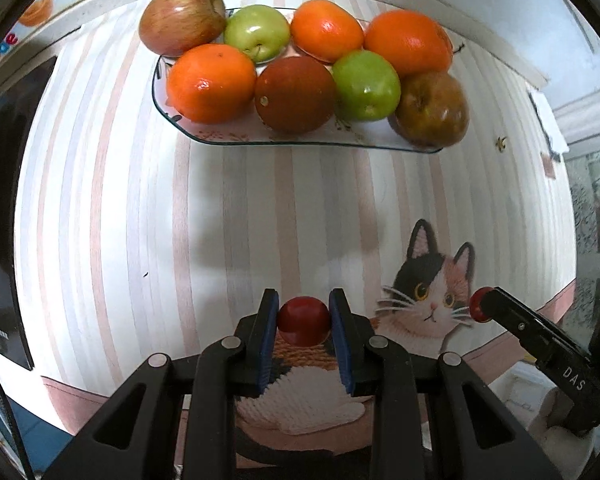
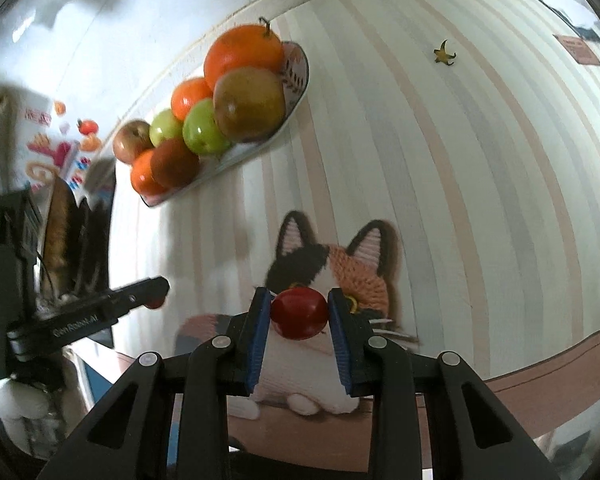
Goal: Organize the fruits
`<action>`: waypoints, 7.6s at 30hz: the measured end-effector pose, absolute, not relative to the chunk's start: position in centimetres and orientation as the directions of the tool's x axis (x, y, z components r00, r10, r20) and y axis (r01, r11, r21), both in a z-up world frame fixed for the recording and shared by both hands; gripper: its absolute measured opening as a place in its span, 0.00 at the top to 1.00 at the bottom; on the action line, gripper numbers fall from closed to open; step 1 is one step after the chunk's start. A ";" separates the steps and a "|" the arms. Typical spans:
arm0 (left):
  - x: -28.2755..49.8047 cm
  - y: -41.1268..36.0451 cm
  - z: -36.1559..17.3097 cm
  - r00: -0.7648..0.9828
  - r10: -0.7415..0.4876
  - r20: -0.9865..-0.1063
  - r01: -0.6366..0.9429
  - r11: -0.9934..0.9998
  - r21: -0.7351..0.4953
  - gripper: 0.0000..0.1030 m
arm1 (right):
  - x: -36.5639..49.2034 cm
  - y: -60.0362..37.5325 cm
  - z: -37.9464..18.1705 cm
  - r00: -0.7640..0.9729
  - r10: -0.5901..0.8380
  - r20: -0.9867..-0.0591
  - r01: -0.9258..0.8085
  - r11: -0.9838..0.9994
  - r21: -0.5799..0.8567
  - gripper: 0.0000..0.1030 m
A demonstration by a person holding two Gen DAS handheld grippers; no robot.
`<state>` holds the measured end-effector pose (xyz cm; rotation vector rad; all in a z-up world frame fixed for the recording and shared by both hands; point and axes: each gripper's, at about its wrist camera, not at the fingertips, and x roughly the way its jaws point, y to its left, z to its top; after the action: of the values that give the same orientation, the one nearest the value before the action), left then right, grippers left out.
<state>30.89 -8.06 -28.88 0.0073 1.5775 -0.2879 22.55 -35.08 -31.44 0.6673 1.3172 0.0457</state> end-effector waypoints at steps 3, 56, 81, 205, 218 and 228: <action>31.8 -8.0 -27.9 -0.029 -0.209 -0.977 0.170 0.963 -0.211 0.77 | 23.1 -35.4 -30.6 0.305 0.405 -0.862 0.331 0.803 0.495 0.69; 34.4 -3.9 -22.2 0.249 -0.007 -0.968 0.012 1.000 -0.004 0.16 | 32.2 -31.0 -23.5 0.368 0.058 -0.928 0.233 0.960 0.153 0.05; 17.5 -3.8 -6.1 0.510 -0.033 -0.860 0.099 0.995 0.021 0.16 | 15.8 -27.5 -7.1 0.556 -0.001 -0.831 0.173 0.978 0.114 0.05; 13.8 -3.5 -2.1 0.581 0.023 -0.814 0.058 0.996 0.070 0.02 | 11.7 -26.3 -2.1 0.587 0.044 -0.808 0.095 0.988 0.122 0.02; 13.7 -3.7 -2.0 0.579 0.025 -0.815 0.058 0.996 0.071 0.02 | 11.7 -26.3 -2.2 0.587 0.039 -0.809 0.098 0.988 0.119 0.02; 13.8 -3.8 -1.9 0.582 0.019 -0.813 0.066 0.995 0.070 0.02 | 11.4 -26.5 -2.5 0.591 0.036 -0.806 0.102 0.988 0.119 0.02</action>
<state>13.79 -3.80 -1.88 0.0957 0.9497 -0.0276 11.40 -26.50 -2.47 0.1588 0.9393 -0.0386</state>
